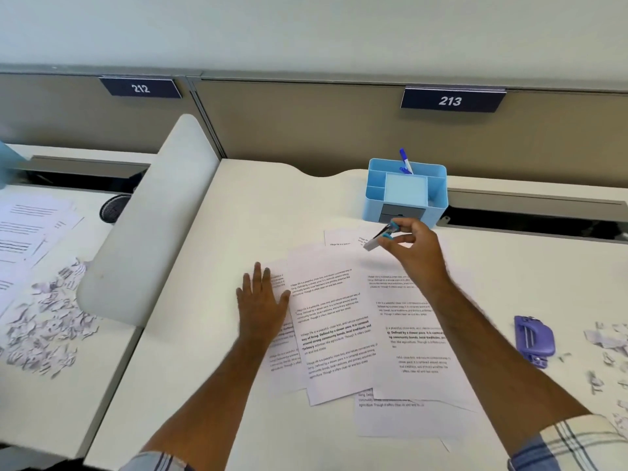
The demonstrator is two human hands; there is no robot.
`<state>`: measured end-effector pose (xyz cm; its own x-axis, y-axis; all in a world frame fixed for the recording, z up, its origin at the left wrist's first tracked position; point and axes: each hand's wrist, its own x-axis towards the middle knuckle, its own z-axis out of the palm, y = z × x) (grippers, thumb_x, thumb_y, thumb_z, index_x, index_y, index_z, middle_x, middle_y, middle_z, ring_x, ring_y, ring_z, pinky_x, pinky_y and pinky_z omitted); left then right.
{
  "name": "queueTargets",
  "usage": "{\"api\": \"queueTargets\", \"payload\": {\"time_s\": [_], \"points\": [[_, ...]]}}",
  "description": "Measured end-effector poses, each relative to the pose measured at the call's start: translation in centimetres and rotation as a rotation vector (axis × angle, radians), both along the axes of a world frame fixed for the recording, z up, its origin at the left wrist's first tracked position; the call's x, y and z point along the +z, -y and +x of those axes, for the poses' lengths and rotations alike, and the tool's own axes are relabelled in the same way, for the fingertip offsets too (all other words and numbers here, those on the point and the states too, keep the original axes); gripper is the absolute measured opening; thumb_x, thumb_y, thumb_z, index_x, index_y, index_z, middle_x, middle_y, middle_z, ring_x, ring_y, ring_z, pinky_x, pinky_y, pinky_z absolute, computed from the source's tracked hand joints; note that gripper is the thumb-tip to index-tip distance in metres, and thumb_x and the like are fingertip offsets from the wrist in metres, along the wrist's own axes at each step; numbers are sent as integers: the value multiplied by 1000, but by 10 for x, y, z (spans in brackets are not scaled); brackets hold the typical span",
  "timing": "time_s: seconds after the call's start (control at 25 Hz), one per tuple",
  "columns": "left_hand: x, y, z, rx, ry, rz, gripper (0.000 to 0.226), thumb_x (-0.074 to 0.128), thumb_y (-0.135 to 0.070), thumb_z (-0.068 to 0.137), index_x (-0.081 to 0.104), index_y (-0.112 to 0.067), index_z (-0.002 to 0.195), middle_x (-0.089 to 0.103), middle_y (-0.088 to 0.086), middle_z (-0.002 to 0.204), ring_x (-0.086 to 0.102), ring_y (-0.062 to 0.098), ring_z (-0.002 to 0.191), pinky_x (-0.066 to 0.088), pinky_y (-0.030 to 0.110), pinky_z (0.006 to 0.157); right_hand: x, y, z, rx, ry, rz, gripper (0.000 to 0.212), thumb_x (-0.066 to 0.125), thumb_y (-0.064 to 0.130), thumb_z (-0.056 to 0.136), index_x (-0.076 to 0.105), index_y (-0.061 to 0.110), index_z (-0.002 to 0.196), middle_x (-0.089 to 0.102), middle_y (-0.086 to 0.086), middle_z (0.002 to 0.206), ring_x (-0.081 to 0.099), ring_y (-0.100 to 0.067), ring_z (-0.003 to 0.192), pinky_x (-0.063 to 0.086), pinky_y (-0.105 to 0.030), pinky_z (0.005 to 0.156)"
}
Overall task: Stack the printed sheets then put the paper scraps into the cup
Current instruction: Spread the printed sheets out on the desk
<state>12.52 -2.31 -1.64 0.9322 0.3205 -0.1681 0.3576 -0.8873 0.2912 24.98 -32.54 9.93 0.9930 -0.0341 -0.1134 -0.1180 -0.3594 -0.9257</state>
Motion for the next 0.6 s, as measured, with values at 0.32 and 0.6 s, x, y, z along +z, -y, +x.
{"api": "queueTargets", "payload": {"time_s": [0.32, 0.6], "points": [[-26, -2, 8, 63, -39, -20, 106, 8, -77, 88, 10, -5, 166, 6, 11, 176, 5, 35, 162, 5, 59, 128, 6, -19, 68, -129, 17, 199, 49, 82, 33, 86, 64, 14, 127, 70, -3, 120, 70, -18, 108, 60, -35, 94], [-36, -1, 6, 36, -10, 34, 103, 13, -75, 92, 16, -3, 165, 11, 13, 175, 8, 39, 161, 7, 63, 127, 8, -33, 113, -89, 129, 23, 48, 73, 37, 93, 57, 20, 135, 64, 4, 127, 61, -9, 110, 53, -22, 90]]}}
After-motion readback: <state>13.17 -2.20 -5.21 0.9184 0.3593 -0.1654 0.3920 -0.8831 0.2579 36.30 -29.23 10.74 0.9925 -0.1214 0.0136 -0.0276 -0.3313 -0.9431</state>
